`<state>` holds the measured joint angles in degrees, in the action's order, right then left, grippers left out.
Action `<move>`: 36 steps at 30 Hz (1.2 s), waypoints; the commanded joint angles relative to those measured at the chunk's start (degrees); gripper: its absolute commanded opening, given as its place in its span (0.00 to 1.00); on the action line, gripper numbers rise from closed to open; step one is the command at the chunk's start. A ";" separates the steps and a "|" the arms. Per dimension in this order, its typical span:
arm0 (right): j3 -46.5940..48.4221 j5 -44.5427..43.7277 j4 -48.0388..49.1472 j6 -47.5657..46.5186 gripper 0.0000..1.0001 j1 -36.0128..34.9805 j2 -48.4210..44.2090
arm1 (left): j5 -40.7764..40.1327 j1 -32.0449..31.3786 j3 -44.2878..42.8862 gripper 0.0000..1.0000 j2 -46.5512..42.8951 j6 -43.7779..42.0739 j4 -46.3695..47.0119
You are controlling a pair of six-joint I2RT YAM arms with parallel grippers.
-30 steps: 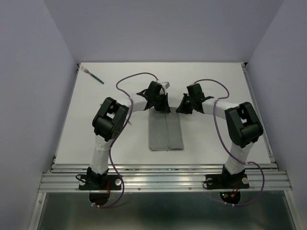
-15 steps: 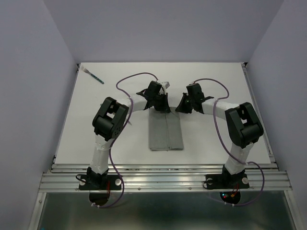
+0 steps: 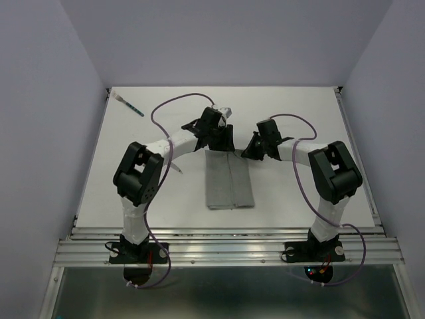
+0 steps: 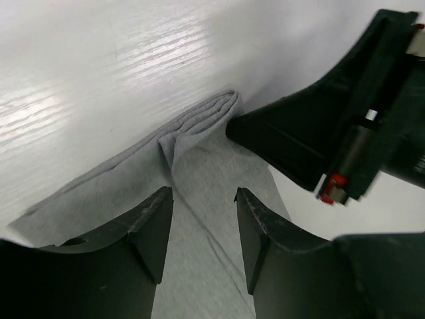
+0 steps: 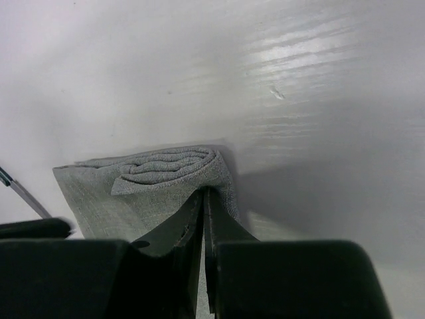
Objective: Fold the napkin into a case and place the utensils inside
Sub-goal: Smooth out the 2/3-rectangle-folded napkin at the center of the board, then pick up the 2/3-rectangle-folded napkin from the center of the board.
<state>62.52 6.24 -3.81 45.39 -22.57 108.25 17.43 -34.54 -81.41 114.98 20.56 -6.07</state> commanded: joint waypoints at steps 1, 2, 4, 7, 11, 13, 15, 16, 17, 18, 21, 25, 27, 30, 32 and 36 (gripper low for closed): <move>-4.42 -5.98 -3.57 0.32 0.09 -0.28 -1.80 | -8.28 0.09 3.88 0.55 -12.40 0.62 -4.21; -5.38 -5.98 -3.48 0.40 0.09 -0.28 -2.25 | -10.90 0.35 6.32 0.55 -14.76 1.32 -4.83; -6.27 -5.98 -3.31 0.67 0.09 -0.28 -3.74 | -13.03 0.79 8.80 0.59 -16.44 4.31 -5.45; -7.50 -5.98 -2.87 0.76 0.09 -0.28 -4.97 | -15.14 1.32 14.33 0.77 -18.91 7.29 -4.14; -7.50 -5.89 -2.86 0.32 0.09 -0.28 -4.98 | -13.92 2.03 18.30 0.82 -16.81 8.36 -0.62; -7.33 -5.80 -2.87 0.23 0.09 -0.28 -4.98 | -13.57 2.11 18.30 0.80 -14.80 8.27 0.00; -7.24 -5.63 -2.87 0.14 0.09 -0.28 -4.98 | -12.87 2.03 18.21 0.75 -13.73 8.27 0.88; -7.15 -5.54 -2.87 0.05 0.09 -0.28 -5.06 | -12.77 2.03 18.13 0.72 -12.86 8.27 1.14; -7.15 -5.36 -2.87 0.05 0.09 -0.28 -4.98 | -12.77 2.11 17.95 0.70 -12.33 8.36 1.23; -7.15 -5.27 -2.78 -0.03 0.09 -0.28 -5.06 | -13.12 2.03 17.86 0.67 -11.80 8.36 1.23; -6.97 -5.01 -2.87 -0.12 0.09 -0.28 -5.24 | -13.30 2.03 17.60 0.57 -9.95 8.45 1.14; -6.62 -5.01 -2.87 -0.12 0.09 -0.28 -5.41 | -12.42 1.85 16.72 0.49 -7.32 8.45 1.23; -6.45 -5.10 -2.87 -0.03 0.09 -0.28 -5.41 | -12.16 1.76 15.93 0.41 -6.26 8.54 1.14; -6.53 -5.27 -2.95 0.14 0.09 -0.28 -5.77 | -11.81 1.59 14.35 0.24 -5.56 8.45 0.44; -6.54 -5.36 -2.95 0.14 0.09 -0.28 -6.29 | -12.24 1.59 12.95 0.11 -5.73 8.27 -1.04; -6.19 -5.45 -3.48 -1.00 0.09 -0.28 -7.87 | -12.60 1.50 11.54 0.00 -7.40 7.57 -2.89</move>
<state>56.49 3.14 -3.27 46.46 -22.59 102.91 5.54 -32.67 -67.31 108.62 29.19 -5.45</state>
